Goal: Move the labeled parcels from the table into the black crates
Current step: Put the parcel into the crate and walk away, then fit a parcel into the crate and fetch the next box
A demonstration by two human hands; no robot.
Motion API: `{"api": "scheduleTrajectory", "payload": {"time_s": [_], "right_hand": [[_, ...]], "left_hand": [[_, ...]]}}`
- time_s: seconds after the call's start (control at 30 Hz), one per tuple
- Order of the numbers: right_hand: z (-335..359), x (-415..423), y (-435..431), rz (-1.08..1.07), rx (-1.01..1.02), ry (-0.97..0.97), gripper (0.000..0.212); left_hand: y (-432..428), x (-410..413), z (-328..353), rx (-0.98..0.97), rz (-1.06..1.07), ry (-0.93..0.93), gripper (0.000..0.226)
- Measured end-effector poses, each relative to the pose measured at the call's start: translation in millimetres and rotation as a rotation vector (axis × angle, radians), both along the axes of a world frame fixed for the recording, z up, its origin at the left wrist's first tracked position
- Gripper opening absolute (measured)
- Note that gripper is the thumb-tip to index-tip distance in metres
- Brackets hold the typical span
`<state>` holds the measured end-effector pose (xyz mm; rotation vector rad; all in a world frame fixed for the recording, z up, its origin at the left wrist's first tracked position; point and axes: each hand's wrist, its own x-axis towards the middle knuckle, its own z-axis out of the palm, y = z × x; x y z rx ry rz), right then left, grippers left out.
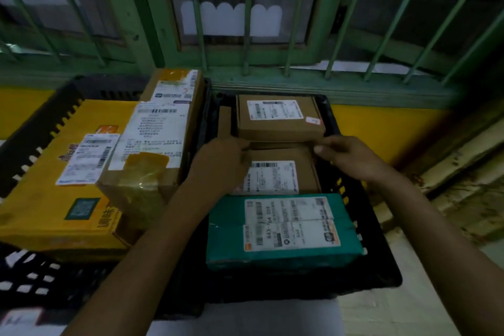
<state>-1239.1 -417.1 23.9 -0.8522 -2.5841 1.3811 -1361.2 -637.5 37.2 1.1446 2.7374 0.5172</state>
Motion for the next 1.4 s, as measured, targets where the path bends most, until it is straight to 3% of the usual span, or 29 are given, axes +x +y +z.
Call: {"api": "scheduleTrajectory", "payload": {"time_s": [0.1,0.2,0.3,0.47,0.7,1.0,1.2,1.4], "right_hand": [[10.7,34.6,-5.7,-0.25,-0.268,0.258,0.017],[22.5,86.5,-13.8,-0.445,-0.404,0.448,0.028],[28.9,158.7,-26.1,-0.67,-0.424,0.672,0.029],[19.1,313.6,-50.3,-1.028,-0.432,0.846,0.031],[8.8,563.9,-107.0,-1.266,-0.402,0.97,0.062],[-7.7,842.1,-190.4,-1.636,-0.252,1.107,0.061],[-26.4,945.7,-201.3,-1.777,-0.187,1.18,0.062],[-41.0,1056.6,-157.5,-1.908,-0.122,1.161,0.062]], "left_hand": [[6.8,17.3,28.2,0.438,-0.035,-0.147,0.029],[23.0,64.6,49.0,0.869,-0.177,-0.471,0.021],[46.3,136.2,52.7,1.001,-0.313,-0.77,0.026],[86.4,279.9,42.4,0.817,-0.418,-1.056,0.039],[118.3,516.2,7.2,0.507,-0.55,-1.365,0.043],[132.8,768.9,-32.6,0.227,-0.778,-1.415,0.05],[162.1,890.8,-45.9,0.101,-0.889,-1.511,0.05],[219.4,1032.5,-62.3,-0.017,-0.972,-1.549,0.052]]}}
